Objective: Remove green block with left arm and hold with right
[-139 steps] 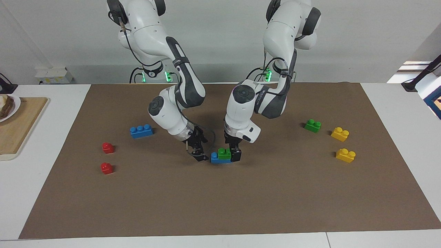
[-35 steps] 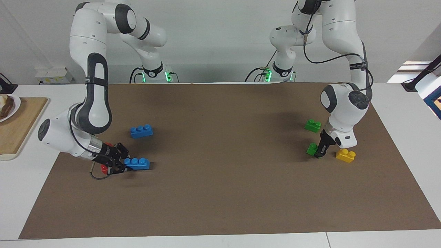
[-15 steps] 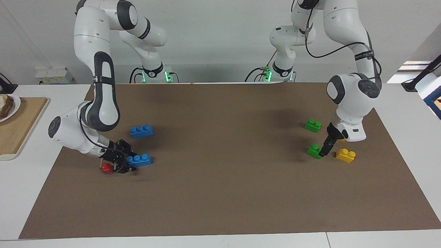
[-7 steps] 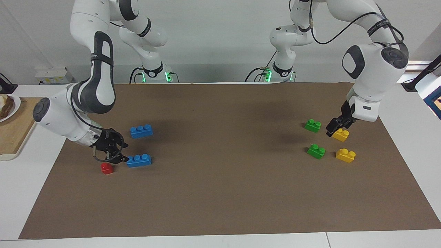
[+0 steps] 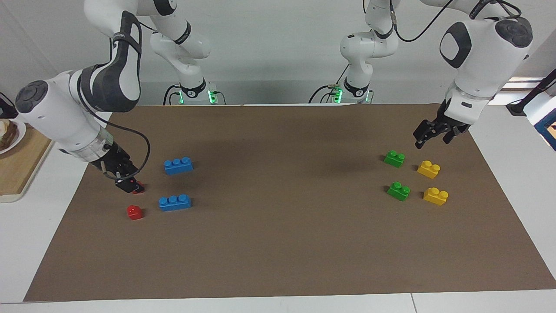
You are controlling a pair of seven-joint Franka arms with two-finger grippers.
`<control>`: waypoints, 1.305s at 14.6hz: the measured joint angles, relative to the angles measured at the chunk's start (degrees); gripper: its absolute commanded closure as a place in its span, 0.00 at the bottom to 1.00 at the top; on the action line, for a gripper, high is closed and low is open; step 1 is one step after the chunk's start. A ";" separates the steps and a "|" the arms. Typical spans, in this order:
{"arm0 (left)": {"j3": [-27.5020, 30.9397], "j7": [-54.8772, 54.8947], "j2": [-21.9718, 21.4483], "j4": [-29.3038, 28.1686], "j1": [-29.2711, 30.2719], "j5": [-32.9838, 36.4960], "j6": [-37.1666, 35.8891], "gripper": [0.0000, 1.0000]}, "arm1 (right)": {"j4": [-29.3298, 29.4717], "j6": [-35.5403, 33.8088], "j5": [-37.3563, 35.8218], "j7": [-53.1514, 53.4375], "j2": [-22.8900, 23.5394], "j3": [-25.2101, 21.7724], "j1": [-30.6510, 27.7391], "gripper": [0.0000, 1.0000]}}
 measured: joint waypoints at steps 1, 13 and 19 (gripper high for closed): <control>0.00 1.23 -0.42 1.16 0.00 0.00 -1.98 0.00 | 0.10 -0.53 -0.52 -5.03 -1.01 0.02 0.18 0.25; -0.21 3.23 -0.87 4.30 0.00 0.01 -8.37 0.00 | -1.65 -10.42 -3.80 -41.01 -11.70 0.33 4.30 0.00; -0.24 3.21 -0.95 4.47 0.00 -0.94 -8.37 0.00 | -1.91 -12.08 -5.61 -48.71 -12.58 0.40 5.45 0.00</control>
